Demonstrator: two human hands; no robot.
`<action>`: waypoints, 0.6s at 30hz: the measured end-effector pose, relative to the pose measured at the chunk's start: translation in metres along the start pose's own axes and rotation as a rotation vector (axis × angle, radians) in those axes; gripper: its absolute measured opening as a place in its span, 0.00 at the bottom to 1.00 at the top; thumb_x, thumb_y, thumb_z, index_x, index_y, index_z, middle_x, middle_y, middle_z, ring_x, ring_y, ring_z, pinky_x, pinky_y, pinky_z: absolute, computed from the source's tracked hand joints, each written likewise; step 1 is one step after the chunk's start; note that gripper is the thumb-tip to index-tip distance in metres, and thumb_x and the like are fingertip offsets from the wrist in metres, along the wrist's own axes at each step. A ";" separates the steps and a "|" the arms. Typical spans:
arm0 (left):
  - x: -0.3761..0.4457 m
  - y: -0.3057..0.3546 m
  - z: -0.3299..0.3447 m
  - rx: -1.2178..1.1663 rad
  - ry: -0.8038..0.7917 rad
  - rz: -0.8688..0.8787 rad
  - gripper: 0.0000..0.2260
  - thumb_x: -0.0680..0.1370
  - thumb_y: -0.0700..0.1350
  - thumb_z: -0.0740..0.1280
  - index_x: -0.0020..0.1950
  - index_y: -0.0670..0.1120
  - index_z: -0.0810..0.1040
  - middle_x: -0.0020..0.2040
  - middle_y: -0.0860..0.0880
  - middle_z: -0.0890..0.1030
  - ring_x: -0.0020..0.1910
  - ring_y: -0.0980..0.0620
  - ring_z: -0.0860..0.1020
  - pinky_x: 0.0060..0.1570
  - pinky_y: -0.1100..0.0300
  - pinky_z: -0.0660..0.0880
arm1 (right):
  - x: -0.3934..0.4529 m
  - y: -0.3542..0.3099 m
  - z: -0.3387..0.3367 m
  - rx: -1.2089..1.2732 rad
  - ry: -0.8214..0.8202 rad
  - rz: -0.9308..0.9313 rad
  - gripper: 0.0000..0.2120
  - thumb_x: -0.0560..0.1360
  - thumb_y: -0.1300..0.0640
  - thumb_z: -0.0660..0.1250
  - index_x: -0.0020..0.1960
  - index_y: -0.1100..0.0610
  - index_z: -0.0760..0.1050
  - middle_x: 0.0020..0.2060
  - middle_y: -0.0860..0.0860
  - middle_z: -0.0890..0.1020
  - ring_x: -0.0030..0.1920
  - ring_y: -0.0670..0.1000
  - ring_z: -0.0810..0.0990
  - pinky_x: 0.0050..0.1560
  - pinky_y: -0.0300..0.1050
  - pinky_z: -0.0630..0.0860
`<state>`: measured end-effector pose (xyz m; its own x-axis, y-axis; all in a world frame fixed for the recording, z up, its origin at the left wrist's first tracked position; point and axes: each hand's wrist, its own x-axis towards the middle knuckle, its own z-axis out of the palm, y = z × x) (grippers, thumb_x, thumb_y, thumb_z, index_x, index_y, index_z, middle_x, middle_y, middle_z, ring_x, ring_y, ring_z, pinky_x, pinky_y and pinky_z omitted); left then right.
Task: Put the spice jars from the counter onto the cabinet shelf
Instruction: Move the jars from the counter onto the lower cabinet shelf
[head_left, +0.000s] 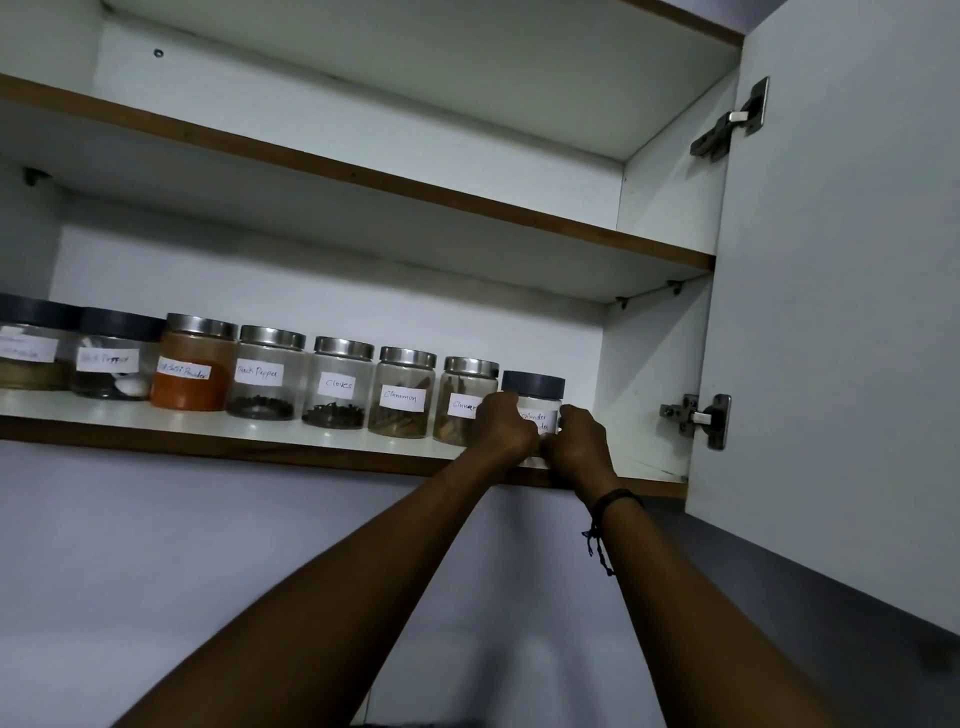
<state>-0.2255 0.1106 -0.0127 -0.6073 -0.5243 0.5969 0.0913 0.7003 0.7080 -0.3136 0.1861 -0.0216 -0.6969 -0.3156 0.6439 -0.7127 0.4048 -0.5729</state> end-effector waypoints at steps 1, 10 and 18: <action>0.001 -0.001 0.001 0.016 0.007 0.001 0.15 0.75 0.34 0.66 0.62 0.37 0.77 0.61 0.38 0.79 0.60 0.39 0.78 0.60 0.46 0.76 | 0.000 0.001 -0.001 -0.018 -0.021 -0.007 0.14 0.74 0.63 0.68 0.60 0.63 0.76 0.58 0.59 0.81 0.57 0.59 0.80 0.46 0.40 0.70; -0.006 -0.003 -0.002 0.002 0.016 0.048 0.16 0.76 0.35 0.65 0.63 0.38 0.77 0.60 0.38 0.80 0.60 0.39 0.78 0.60 0.46 0.76 | -0.005 0.000 -0.015 -0.148 -0.165 -0.067 0.14 0.77 0.61 0.65 0.62 0.62 0.74 0.61 0.59 0.79 0.60 0.59 0.78 0.49 0.39 0.68; -0.068 -0.011 0.003 -0.350 0.096 0.200 0.10 0.79 0.38 0.66 0.60 0.42 0.81 0.55 0.47 0.84 0.55 0.52 0.81 0.53 0.66 0.76 | -0.084 0.007 -0.020 0.590 0.151 0.095 0.10 0.77 0.60 0.66 0.56 0.55 0.79 0.50 0.48 0.82 0.49 0.46 0.80 0.43 0.34 0.74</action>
<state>-0.1878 0.1398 -0.0622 -0.4754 -0.4494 0.7563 0.4731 0.5942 0.6505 -0.2586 0.2328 -0.0695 -0.7710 -0.1592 0.6166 -0.6025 -0.1314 -0.7872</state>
